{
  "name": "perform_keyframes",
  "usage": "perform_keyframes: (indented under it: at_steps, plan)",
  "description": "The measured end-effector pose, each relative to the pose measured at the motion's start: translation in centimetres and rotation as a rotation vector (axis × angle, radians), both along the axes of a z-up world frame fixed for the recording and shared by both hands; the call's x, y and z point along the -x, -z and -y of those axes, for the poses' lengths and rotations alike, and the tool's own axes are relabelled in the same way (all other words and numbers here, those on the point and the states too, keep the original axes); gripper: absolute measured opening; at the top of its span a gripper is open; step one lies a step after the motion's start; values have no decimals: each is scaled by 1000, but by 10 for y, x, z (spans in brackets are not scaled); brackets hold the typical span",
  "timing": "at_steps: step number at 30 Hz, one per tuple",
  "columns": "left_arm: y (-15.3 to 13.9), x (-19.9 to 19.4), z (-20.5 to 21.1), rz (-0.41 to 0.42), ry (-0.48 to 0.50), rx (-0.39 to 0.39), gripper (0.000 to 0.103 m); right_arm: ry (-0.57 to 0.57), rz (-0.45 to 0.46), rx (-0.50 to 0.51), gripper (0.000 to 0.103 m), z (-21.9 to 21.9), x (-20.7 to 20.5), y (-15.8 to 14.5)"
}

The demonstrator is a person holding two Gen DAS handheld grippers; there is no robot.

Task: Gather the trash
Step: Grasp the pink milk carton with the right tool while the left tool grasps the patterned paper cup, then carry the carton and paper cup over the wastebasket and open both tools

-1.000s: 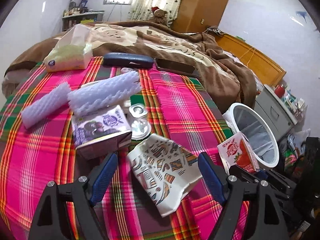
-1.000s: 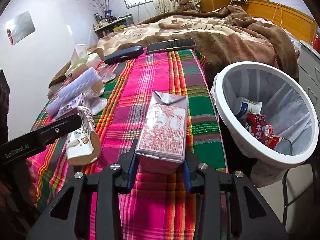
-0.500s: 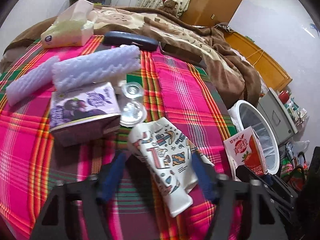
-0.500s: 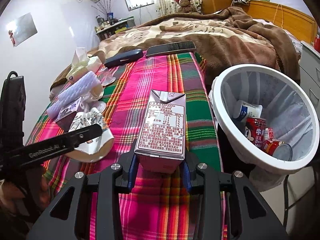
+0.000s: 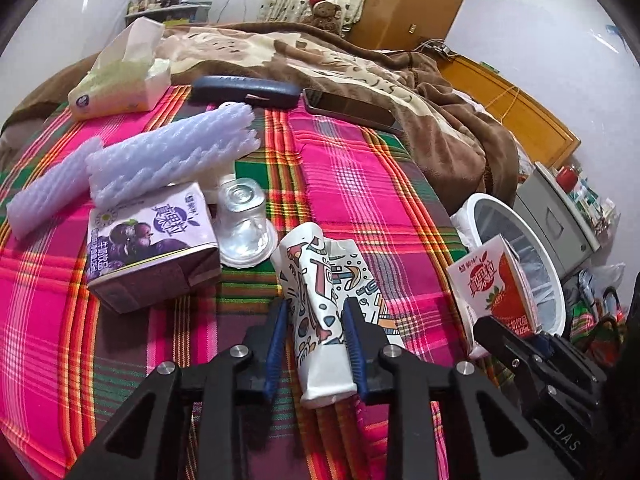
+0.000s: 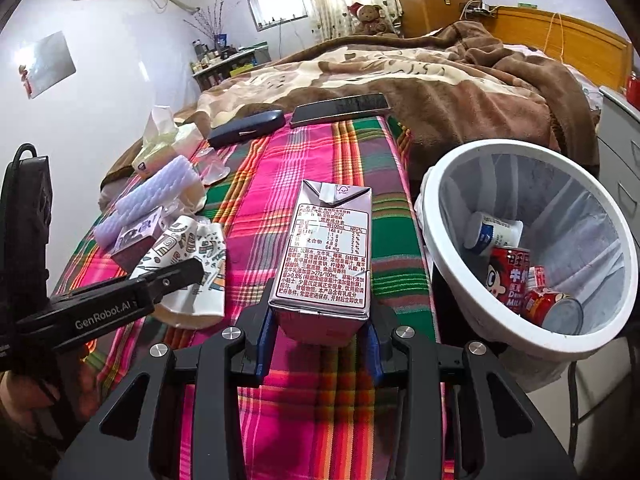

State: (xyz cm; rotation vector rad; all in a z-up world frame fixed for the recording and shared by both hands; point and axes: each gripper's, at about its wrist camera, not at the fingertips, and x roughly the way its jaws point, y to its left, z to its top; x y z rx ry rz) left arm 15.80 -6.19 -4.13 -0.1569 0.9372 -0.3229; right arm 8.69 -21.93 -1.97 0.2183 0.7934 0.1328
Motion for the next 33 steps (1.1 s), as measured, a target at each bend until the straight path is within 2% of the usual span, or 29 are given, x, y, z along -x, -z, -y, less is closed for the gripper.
perform_keyframes:
  at_steps: [1,6,9,15,23,24,26,27,29,33]
  plan:
    - [-1,1,1,1,5,-1,26,0,5,0,37,0,0,-1]
    - [-9,8,6,39,29,-32,25,13,16,-3,37,3,2,-2]
    - [-15,10,7,56,37,-39,19,25,32,-16,37,8,6,-6]
    - [-26,17,14,91,59,-51,17,38,44,-19,37,11,9,-9]
    - [-17,18,13,64,30,-55,16,37,51,-24,37,14,14,-11]
    - [-15,18,11,54,19,-44,18,37,50,-23,37,14,14,-11]
    - [-10,17,5,28,-20,-42,35,34,46,-25,37,14,14,-10]
    - [-8,16,3,19,-28,-44,52,32,45,-26,37,14,14,-10]
    - [-2,16,0,-5,-26,2,55,31,46,-26,37,14,14,-10]
    - [6,15,2,-5,-49,-16,55,27,48,-30,37,14,15,-11]
